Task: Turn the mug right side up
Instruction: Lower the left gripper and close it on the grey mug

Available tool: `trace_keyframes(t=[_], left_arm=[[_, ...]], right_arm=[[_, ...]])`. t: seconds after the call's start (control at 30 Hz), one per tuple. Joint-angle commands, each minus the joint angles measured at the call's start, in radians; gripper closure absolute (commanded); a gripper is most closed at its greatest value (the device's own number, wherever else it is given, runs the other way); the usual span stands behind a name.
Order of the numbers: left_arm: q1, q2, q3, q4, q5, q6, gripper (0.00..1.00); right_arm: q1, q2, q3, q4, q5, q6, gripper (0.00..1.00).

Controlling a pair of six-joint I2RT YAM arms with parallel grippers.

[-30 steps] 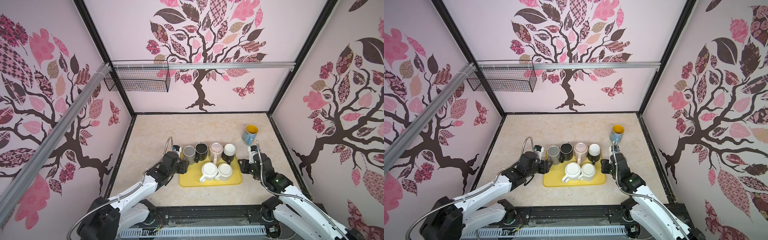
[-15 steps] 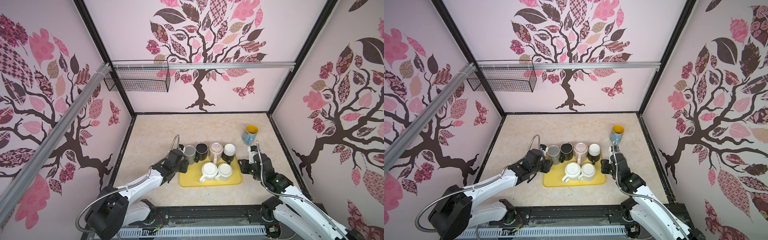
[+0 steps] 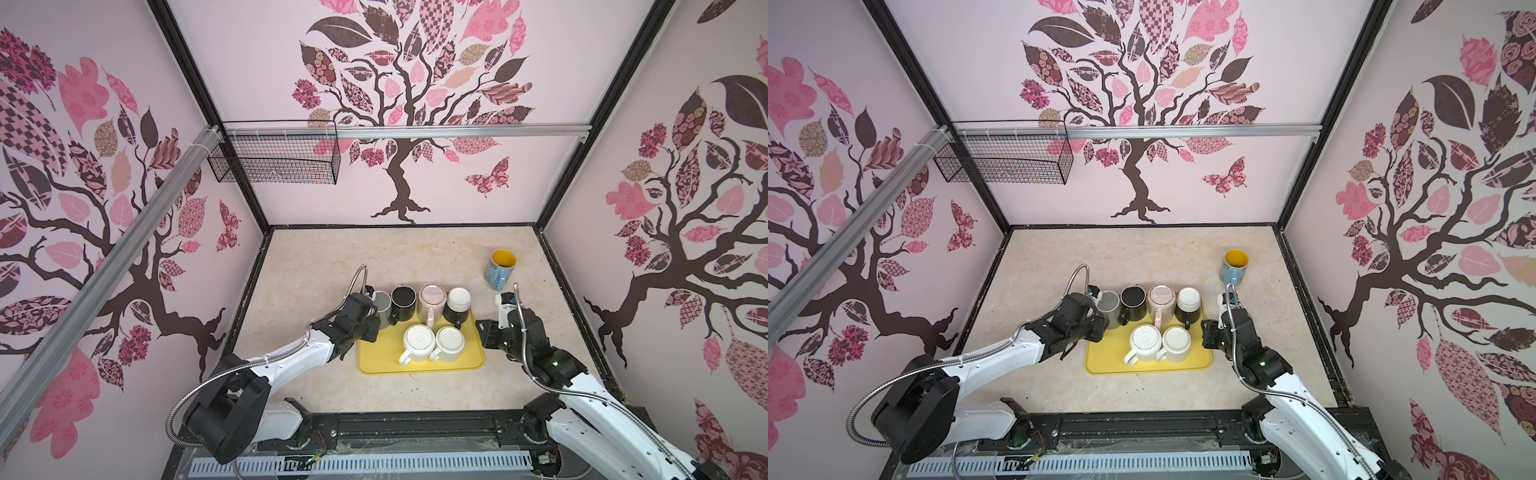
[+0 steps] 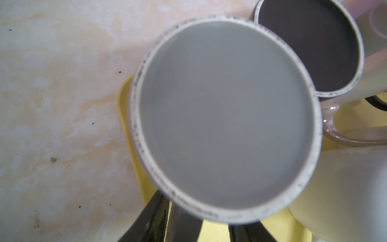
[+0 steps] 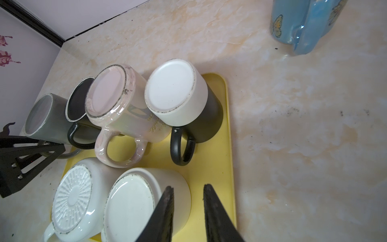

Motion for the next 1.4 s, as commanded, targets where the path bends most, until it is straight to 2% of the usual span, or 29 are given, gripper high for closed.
trace_keyframes(t=[0.0, 0.23, 0.63, 1.1, 1.13, 1.37], left_arm=[[-0.003, 0.019, 0.053, 0.006, -0.015, 0.021, 0.54], [-0.013, 0.049, 0.068, 0.012, -0.041, 0.013, 0.58], [-0.013, 0.06, 0.08, 0.022, -0.094, -0.001, 0.72], [-0.03, 0.068, 0.077, 0.016, -0.146, -0.002, 0.95], [-0.032, 0.067, 0.077, 0.013, -0.149, -0.002, 1.0], [-0.035, 0.017, 0.067, -0.006, -0.181, 0.0, 1.0]], right_arm=[[0.0, -0.015, 0.002, 0.019, -0.008, -0.01, 0.71], [0.001, -0.027, -0.005, 0.031, -0.021, -0.005, 0.72], [0.001, -0.03, -0.009, 0.041, -0.038, -0.006, 0.72], [-0.001, -0.027, -0.013, 0.046, -0.053, -0.007, 0.74], [0.001, -0.027, -0.014, 0.047, -0.054, -0.008, 0.74], [0.0, -0.009, 0.005, 0.04, -0.066, -0.006, 0.74]])
